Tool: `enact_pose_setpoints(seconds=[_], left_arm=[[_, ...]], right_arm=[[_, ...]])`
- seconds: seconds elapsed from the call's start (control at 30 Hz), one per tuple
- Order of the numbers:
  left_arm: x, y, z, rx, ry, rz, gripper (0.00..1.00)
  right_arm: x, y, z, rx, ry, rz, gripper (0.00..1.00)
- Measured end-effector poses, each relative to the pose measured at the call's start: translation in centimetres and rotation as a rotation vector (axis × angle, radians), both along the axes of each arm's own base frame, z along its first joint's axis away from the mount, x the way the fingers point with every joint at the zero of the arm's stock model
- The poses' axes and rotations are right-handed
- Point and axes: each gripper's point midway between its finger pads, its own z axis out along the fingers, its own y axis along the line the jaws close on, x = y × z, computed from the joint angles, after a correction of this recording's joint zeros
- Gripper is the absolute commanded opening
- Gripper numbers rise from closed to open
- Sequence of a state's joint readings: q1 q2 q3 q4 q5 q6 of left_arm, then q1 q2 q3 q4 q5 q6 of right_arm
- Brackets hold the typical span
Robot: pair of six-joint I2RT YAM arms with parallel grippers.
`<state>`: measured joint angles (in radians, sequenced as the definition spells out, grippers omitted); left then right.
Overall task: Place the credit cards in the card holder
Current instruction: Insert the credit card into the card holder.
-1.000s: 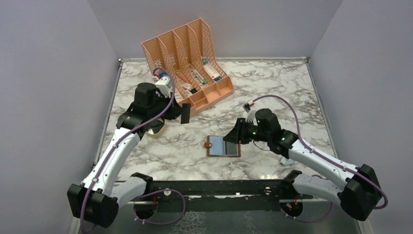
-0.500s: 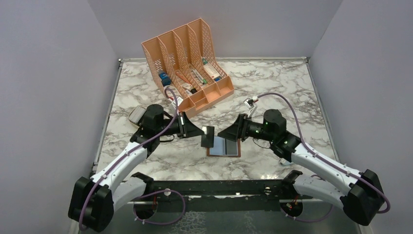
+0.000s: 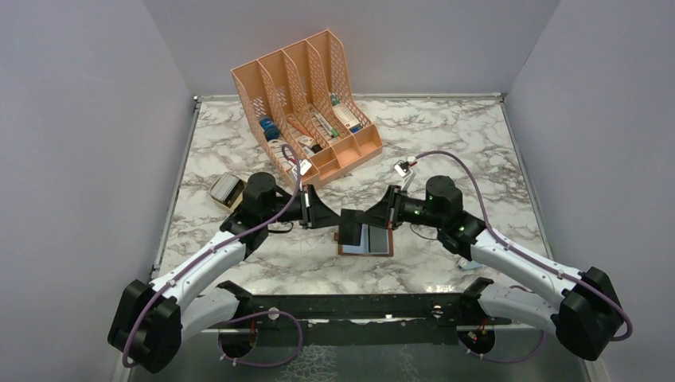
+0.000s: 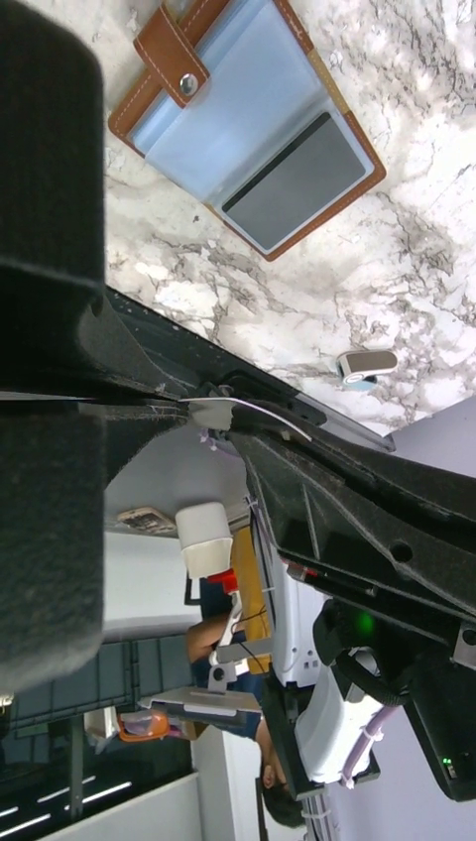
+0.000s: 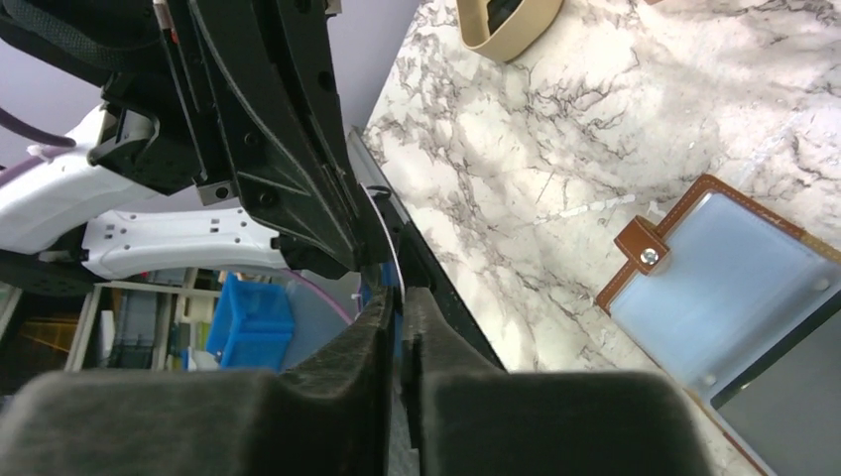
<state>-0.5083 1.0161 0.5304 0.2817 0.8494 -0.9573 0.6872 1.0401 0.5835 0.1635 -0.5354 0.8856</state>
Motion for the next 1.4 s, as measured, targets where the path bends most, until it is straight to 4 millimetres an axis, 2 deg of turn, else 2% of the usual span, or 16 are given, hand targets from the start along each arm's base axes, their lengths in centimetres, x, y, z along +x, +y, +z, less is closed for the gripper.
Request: enact_pose_setpoints(seconds=[0.1,0.17,0.27,0.43,0.7,0.9,1.07,1.2,1.3,1.4], left_arm=[[0.1,-0.1,-0.4,0.008,0.017,0.004,0.35],[0.3,-0.1,-0.9,0.022,0.034,0.019,0.39],[1.0,0.2,-2.0,0.076,0.049,0.068,0.4],[2.3,1.4,-4.5,0.21,0.046,0.161,0.3],[2.4,2.2,-10.0,0.422,0.088,0.196,0.29],[1.6,2.0,-13.3,0.532,0.121,0.172,0.29],[1.1,1.7,-14.9,0.579,0.138,0.154,0.29],[1.2,1.3,-15.8,0.59,0.143,0.15,0.24],[1.0,0.9,-16.7,0.601,0.158,0.139,0.16],[0.9,0.7,-17.7,0.617,0.174,0.129,0.13]], right_arm=[[-0.1,-0.1,-0.1,0.004,0.001,-0.002,0.01],[-0.2,-0.3,0.3,0.01,-0.022,-0.006,0.01],[0.3,-0.8,0.1,-0.017,-0.06,-0.042,0.01],[1.8,-2.2,-2.3,-0.147,-0.073,-0.137,0.01],[4.0,-3.1,-6.5,-0.329,-0.037,-0.204,0.01],[4.6,-3.7,-10.1,-0.424,0.035,-0.213,0.01],[5.6,-4.5,-11.6,-0.458,0.069,-0.239,0.01],[6.5,-5.4,-12.2,-0.47,0.084,-0.266,0.01],[7.0,-5.8,-12.2,-0.468,0.088,-0.281,0.01],[7.4,-6.1,-12.1,-0.458,0.089,-0.29,0.01]])
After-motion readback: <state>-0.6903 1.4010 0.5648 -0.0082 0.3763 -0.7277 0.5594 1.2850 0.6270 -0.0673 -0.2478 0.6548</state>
